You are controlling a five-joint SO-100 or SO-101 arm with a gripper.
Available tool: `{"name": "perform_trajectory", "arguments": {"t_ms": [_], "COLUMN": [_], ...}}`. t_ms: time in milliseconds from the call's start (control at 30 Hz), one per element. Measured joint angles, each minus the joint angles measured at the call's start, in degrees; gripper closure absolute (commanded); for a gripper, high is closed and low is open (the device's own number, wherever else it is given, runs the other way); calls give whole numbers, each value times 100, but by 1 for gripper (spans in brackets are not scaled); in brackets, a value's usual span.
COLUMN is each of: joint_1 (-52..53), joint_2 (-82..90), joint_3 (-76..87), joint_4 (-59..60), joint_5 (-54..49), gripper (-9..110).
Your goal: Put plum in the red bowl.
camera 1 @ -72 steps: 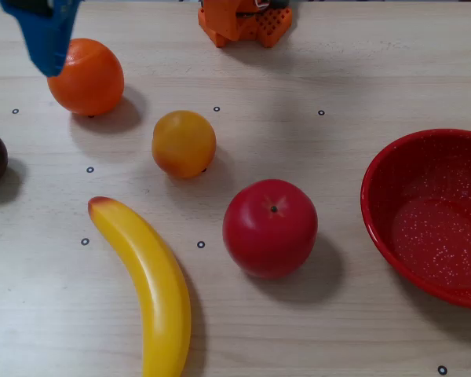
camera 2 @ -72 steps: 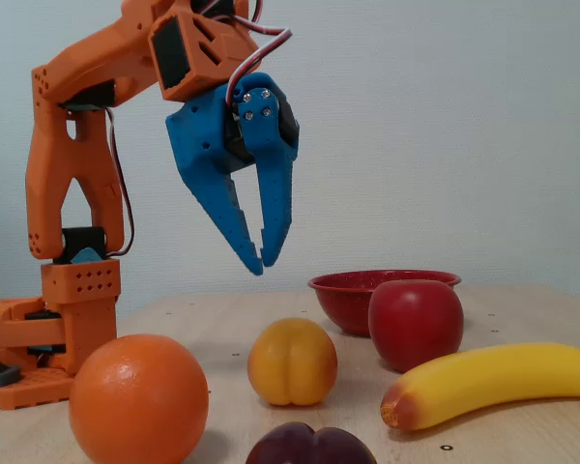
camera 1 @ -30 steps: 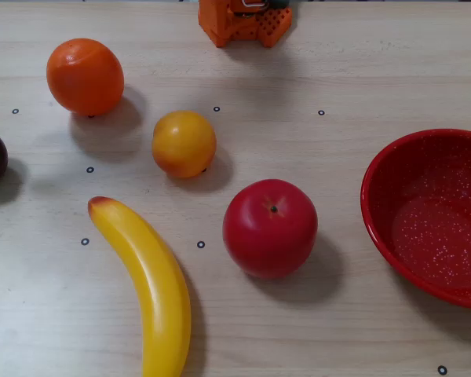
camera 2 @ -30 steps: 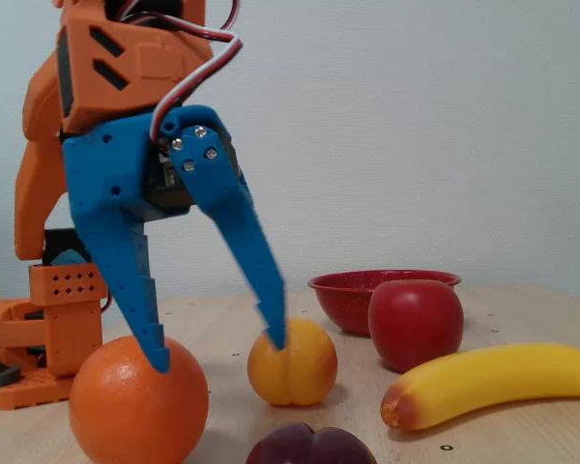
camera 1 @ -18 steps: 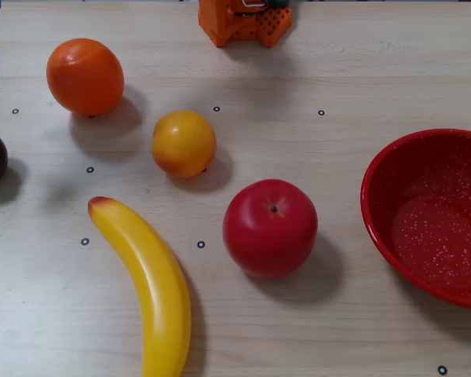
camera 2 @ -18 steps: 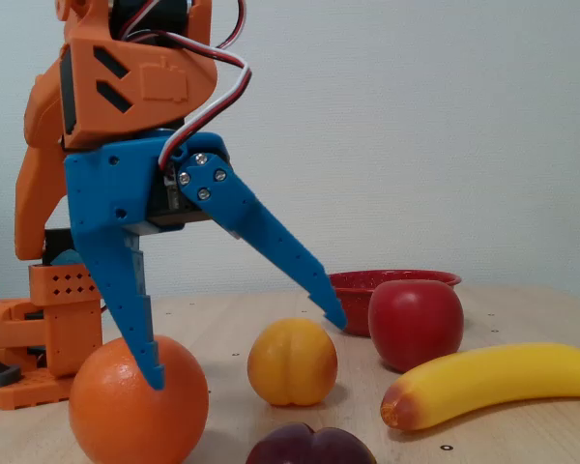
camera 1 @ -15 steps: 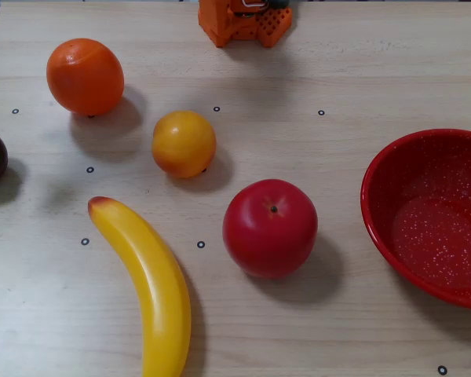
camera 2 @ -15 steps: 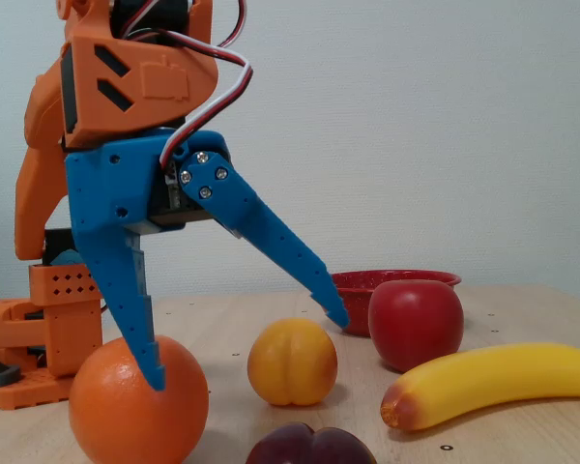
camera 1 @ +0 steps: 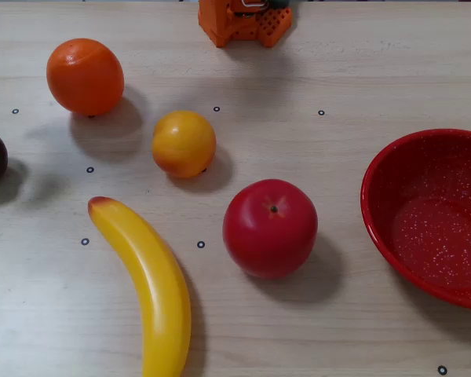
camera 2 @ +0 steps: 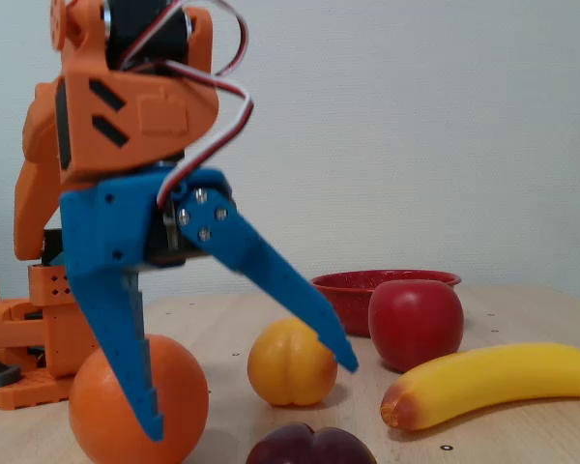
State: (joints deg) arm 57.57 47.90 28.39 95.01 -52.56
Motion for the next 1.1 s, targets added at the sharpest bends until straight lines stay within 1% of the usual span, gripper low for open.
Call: {"name": "perform_trajectory", "arguments": {"t_ms": [533,1100], "joint_1": [-26,-88], "joint_2": [-316,-606], "joint_3": [-9,35], "joint_4": [-510,-782], "joint_5": [0,0], "gripper": [56,56]}}
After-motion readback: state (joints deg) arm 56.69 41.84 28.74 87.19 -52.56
